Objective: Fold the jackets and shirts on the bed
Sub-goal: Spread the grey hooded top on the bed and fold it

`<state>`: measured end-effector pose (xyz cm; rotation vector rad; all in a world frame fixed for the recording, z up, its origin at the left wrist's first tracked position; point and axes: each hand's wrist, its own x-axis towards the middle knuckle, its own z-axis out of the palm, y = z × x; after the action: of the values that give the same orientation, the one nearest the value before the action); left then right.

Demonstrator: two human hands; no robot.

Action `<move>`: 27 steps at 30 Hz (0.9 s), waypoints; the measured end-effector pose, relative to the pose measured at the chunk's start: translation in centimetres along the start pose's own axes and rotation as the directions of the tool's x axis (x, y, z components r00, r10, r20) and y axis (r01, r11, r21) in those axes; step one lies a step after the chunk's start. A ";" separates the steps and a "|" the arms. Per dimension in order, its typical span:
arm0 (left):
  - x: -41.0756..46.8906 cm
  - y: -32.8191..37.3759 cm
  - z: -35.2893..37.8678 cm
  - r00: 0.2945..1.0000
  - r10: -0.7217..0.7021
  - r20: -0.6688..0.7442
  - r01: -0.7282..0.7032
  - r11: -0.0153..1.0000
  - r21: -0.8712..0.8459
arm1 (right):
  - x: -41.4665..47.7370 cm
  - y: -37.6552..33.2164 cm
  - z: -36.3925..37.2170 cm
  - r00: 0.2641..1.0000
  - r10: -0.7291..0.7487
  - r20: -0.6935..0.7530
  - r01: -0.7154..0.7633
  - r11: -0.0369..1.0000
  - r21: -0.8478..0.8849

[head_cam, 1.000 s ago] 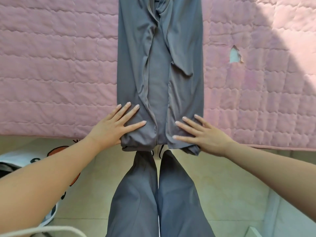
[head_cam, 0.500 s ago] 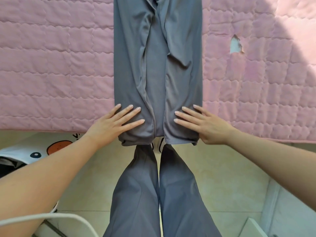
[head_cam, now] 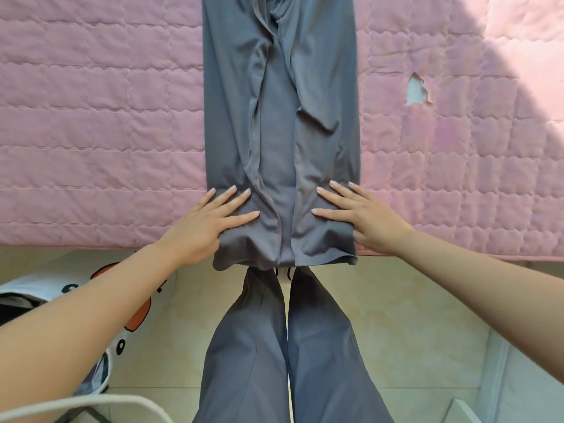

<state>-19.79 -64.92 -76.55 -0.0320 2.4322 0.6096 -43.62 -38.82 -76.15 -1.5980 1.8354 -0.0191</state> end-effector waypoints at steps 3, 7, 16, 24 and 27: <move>0.6 1.3 -4.5 0.958 -0.281 0.053 0.247 0.723 -0.645 | 0.7 -1.4 -2.6 0.968 0.251 0.006 -0.204 0.769 0.606; 3.6 -0.9 -10.3 0.809 -0.545 0.222 0.253 -0.019 -0.967 | 3.4 0.1 -6.6 0.803 0.582 0.125 -0.241 0.125 0.963; 8.5 -3.6 -10.3 0.675 -0.720 0.161 0.136 -0.094 -0.986 | 8.8 3.1 -7.5 0.560 0.823 0.090 -0.228 0.049 0.972; 11.3 -5.6 -13.5 0.734 -0.678 0.042 -0.093 -0.162 -0.982 | 11.3 5.9 -11.7 0.762 0.618 0.195 0.065 -0.373 0.925; 11.8 -6.6 -13.3 0.686 -0.727 -0.009 -0.006 0.007 -1.000 | 11.2 7.0 -11.5 0.748 0.645 0.157 0.013 -0.250 0.968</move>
<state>-35.75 -75.20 -76.84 -1.6693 1.6821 2.0680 -55.45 -51.75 -75.83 0.2482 1.5624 -1.3760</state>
